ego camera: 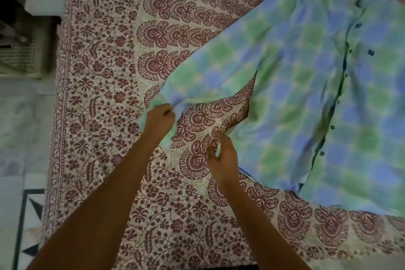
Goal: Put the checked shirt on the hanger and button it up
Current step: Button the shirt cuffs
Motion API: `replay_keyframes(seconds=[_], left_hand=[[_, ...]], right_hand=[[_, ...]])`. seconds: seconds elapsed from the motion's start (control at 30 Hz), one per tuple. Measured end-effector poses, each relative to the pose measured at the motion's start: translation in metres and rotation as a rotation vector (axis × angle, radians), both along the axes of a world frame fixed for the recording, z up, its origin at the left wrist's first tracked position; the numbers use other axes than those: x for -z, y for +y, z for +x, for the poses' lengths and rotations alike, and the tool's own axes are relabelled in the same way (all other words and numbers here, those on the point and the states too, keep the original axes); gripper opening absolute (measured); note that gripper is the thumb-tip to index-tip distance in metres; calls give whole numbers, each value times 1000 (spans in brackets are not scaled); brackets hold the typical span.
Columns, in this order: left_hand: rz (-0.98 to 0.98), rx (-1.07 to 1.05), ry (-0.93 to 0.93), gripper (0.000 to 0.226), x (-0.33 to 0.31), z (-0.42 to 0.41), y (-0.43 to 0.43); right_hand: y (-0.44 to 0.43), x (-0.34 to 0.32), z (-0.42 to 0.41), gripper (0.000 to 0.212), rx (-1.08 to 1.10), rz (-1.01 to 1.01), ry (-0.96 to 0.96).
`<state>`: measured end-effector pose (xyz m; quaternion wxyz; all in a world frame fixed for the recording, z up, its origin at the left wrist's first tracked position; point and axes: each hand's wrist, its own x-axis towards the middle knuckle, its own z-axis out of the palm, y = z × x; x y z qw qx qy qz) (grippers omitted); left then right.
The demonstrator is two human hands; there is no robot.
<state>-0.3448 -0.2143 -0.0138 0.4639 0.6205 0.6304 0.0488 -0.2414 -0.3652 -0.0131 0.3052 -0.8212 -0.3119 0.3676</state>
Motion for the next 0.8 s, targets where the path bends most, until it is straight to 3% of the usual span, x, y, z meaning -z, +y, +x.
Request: replay_keyframes(seconds=[0.1, 0.2, 0.33, 0.4, 0.47, 0.53, 0.6, 0.7, 0.8], left_hand=[[-268, -210, -315, 24, -29, 13, -2], [-421, -240, -542, 22, -56, 23, -12], [-554, -365, -682, 30, -67, 26, -24], [-603, -416, -706, 29, -65, 25, -27], [-567, -421, -671, 28, -58, 23, -29], [-358, -366, -488, 26, -42, 21, -32], [-106, -354, -279, 31, -23, 14, -36], [186, -217, -34, 39, 1, 3, -47], [327, -34, 89, 22, 11, 2, -65]], right_hand=[[9, -8, -5, 48, 137, 12, 106], [20, -17, -7, 57, 381, -4, 426], [22, -11, -3, 61, 555, -149, 623], [18, -10, 1, 45, 552, -173, 763], [13, -5, 1, 7, 547, -68, 772], [7, 5, 1, 20, 536, 39, 567], [2, 11, 3, 8, 555, 80, 366], [-13, 16, 11, 5, 544, 143, 231], [-25, 24, 17, 10, 460, 178, 150]])
